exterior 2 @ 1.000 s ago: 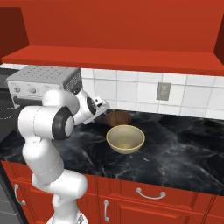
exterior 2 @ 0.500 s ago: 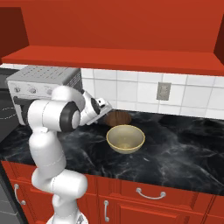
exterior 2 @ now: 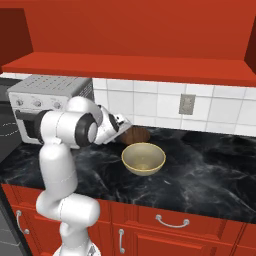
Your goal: Pick up the bowls on the counter and stack them on top of one another in the open cabinet. Place the smaller bowl on top of the larger bowl.
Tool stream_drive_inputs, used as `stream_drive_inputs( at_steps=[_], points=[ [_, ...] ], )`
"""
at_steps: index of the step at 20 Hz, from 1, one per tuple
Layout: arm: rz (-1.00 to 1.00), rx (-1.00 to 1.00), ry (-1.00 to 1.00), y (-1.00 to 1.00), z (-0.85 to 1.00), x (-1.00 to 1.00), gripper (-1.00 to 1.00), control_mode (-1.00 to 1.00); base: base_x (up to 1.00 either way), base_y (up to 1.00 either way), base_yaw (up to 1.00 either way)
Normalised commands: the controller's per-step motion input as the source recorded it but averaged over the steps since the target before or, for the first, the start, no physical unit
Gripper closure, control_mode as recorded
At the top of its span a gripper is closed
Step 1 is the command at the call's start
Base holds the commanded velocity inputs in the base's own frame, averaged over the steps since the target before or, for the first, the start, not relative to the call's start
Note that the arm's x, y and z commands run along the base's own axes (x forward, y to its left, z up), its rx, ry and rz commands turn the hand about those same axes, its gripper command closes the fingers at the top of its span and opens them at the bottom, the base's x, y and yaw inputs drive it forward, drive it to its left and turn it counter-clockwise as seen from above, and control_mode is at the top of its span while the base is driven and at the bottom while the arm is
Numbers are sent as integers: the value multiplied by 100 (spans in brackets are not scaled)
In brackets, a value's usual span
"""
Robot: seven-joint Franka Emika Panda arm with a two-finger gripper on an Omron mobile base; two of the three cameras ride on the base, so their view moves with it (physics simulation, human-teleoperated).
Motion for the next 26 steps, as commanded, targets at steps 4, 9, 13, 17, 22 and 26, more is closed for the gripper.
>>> stream_drive_inputs(
  at_steps=[4,9,13,17,22,26],
  points=[
    [0,0,0,-9,-20,16,-100,-100,0,0,0],
    [0,0,0,-11,-18,12,-100,-100,0,0,0],
    [0,0,0,-7,-18,11,-100,-100,0,0,0],
    [0,0,0,-2,-17,13,-100,-100,0,0,0],
    [0,0,0,-2,-17,15,-100,-100,0,0,0],
    [0,0,0,-4,-17,15,-100,-100,0,0,0]
  ],
)
